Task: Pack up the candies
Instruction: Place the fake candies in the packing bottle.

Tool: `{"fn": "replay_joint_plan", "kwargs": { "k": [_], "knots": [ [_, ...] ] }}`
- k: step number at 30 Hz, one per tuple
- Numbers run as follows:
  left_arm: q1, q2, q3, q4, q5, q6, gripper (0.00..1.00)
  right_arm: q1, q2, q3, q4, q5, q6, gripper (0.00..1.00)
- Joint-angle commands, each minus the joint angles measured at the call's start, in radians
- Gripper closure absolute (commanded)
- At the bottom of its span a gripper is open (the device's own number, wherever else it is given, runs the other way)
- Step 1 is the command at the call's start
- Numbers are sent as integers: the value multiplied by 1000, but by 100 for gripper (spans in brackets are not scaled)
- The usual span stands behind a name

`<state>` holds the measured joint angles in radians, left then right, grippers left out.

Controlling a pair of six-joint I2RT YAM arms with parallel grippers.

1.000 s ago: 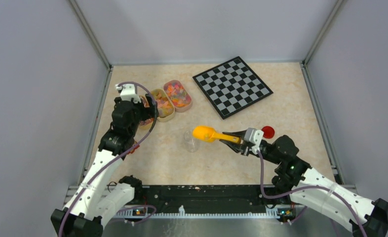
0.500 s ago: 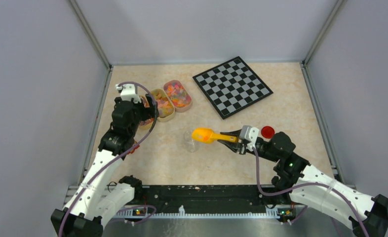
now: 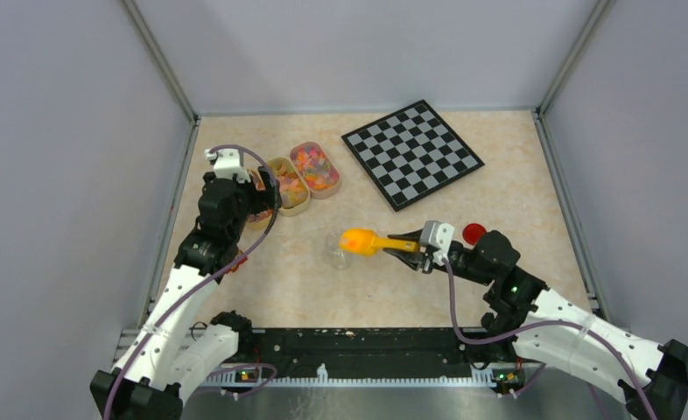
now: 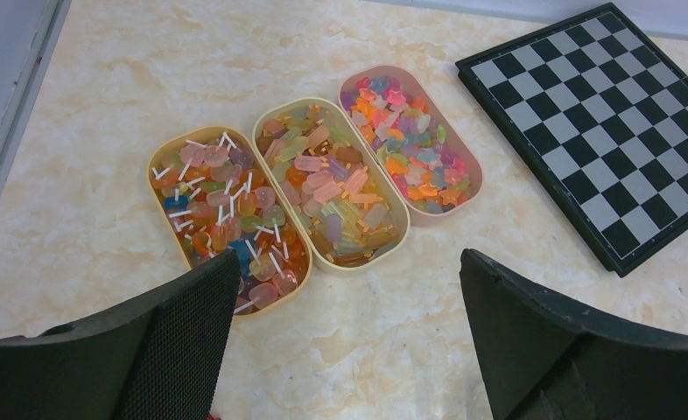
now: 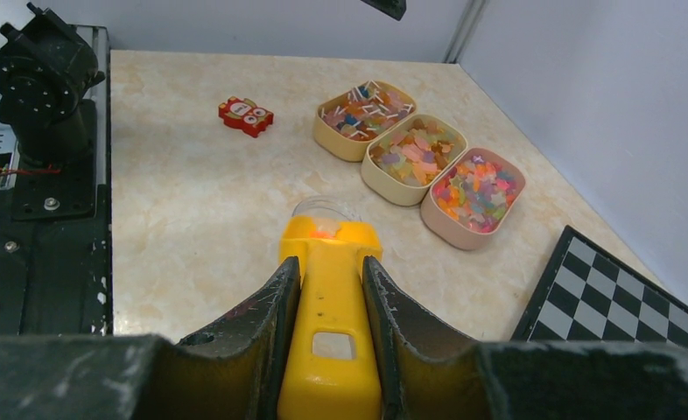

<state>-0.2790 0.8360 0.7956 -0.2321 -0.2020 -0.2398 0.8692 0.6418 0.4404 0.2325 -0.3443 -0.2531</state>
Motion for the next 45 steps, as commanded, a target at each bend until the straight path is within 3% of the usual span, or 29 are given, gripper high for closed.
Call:
{"fn": "replay_joint_plan", "kwargs": {
  "k": [1, 27, 45],
  "knots": [
    [4, -8, 0, 38, 0, 7, 1, 16, -1, 63, 31, 4, -9, 100],
    [4, -15, -4, 38, 6, 7, 1, 33, 31, 132, -67, 40, -33, 100],
    [4, -21, -8, 46, 16, 7, 1, 42, 158, 401, -375, 17, -29, 100]
  ]
}}
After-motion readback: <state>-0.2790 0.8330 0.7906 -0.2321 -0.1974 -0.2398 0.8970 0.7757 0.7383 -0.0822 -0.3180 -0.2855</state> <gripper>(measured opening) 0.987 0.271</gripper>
